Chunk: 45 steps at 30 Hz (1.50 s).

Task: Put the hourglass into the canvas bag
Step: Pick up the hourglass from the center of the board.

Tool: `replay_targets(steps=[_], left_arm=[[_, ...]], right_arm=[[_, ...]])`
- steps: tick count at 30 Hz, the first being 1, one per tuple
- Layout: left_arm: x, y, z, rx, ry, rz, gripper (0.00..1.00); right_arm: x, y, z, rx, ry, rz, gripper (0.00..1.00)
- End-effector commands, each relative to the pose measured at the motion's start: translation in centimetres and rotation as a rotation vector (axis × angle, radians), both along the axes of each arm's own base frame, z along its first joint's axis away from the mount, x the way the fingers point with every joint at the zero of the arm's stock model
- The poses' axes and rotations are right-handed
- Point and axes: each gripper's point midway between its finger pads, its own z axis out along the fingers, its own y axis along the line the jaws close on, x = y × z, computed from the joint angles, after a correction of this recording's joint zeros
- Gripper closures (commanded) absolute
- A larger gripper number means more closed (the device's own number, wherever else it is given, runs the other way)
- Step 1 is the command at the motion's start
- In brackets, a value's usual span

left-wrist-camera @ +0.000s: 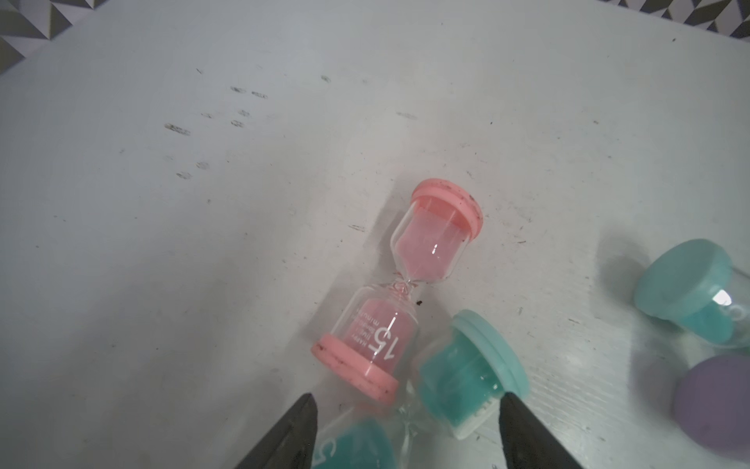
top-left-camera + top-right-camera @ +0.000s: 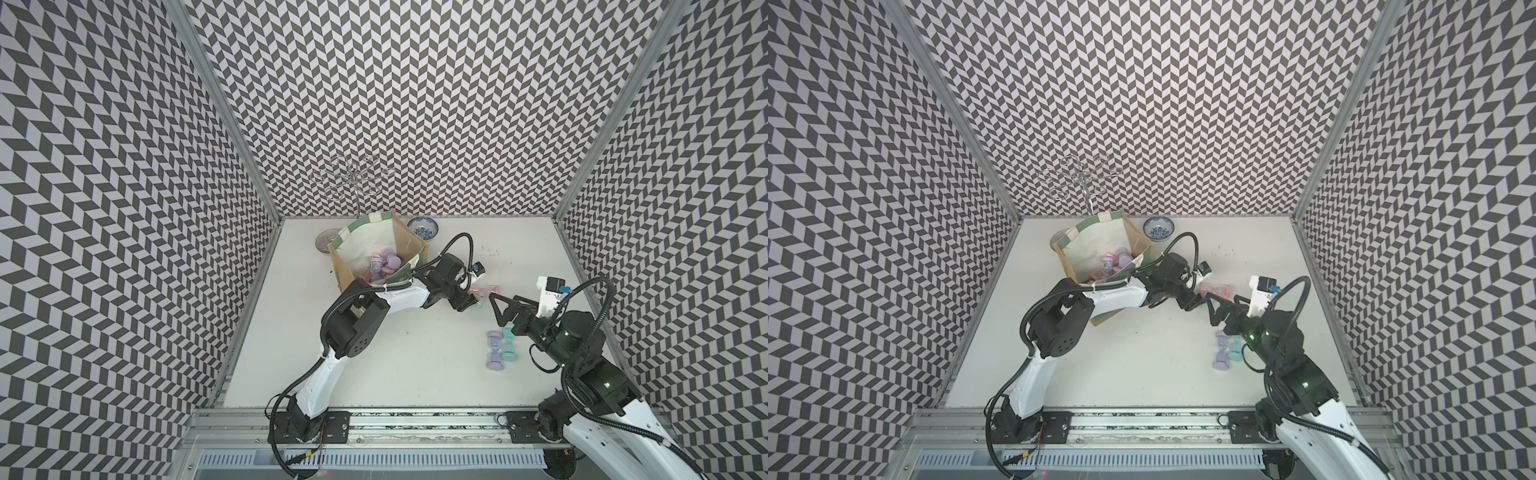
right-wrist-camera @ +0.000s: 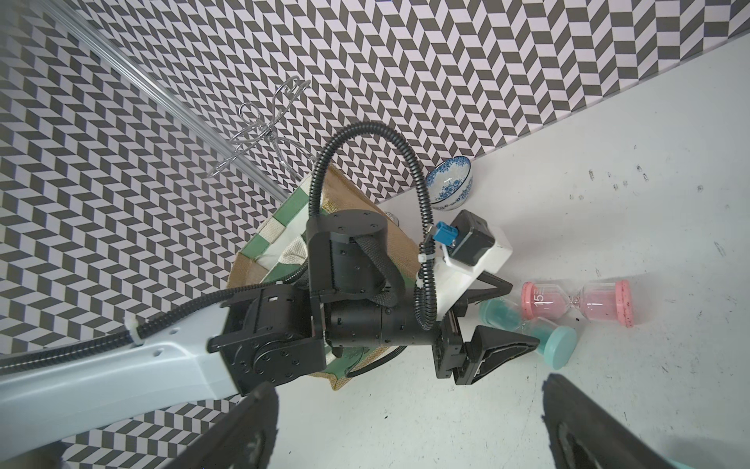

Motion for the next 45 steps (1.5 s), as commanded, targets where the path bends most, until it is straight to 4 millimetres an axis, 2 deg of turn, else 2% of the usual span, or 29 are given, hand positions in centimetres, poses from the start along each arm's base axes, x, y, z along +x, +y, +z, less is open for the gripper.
replay_targets(steps=[1,6,14,22,38,45], left_arm=[[-1.0,-0.5,-0.7,0.014,0.030,-0.055,0.28],[-1.6,0.4,-1.8,0.060,0.060,-0.048,0.28],[-2.8,2.3,-0.4,0.049,0.051,-0.007,0.27],[-3.6,2.9,0.6,0.021,0.021,0.029,0.28],[-3.3,3.4,-2.8,0.076,0.024,0.090,0.35],[-3.3,3.7,-3.6,0.083,0.030,0.106,0.38]], right_arm=[[0.3,0.2,1.2,0.020,-0.048,0.007,0.01],[0.4,0.4,1.0,0.025,-0.047,0.010,0.01],[0.4,0.4,0.6,0.024,-0.042,0.011,0.01],[0.4,0.2,0.4,0.027,-0.039,0.004,0.01],[0.4,0.2,-0.3,0.032,-0.030,-0.002,0.01],[0.5,0.3,-0.6,0.033,-0.025,0.003,0.01]])
